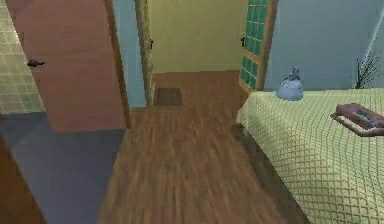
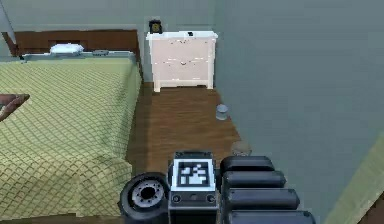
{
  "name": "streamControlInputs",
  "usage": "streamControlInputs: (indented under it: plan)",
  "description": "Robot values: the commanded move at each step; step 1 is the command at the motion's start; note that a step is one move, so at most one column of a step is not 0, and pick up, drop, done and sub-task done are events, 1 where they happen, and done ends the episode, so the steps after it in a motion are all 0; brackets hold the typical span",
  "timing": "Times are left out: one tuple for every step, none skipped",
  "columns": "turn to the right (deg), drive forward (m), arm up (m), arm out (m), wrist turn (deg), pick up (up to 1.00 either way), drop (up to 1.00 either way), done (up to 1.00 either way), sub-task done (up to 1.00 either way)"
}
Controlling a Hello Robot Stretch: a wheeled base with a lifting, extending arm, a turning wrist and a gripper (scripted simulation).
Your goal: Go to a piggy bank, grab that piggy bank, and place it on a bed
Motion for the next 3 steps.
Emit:
streamControlInputs:
  plan:
    - [0.0,1.0,0.0,0.0,0.0,0.0,0.0,0.0,0.0]
    - [0.0,1.0,0.0,0.0,0.0,0.0,0.0,0.0,0.0]
    - [0.0,0.65,0.0,0.0,0.0,0.0,0.0,0.0,0.0]
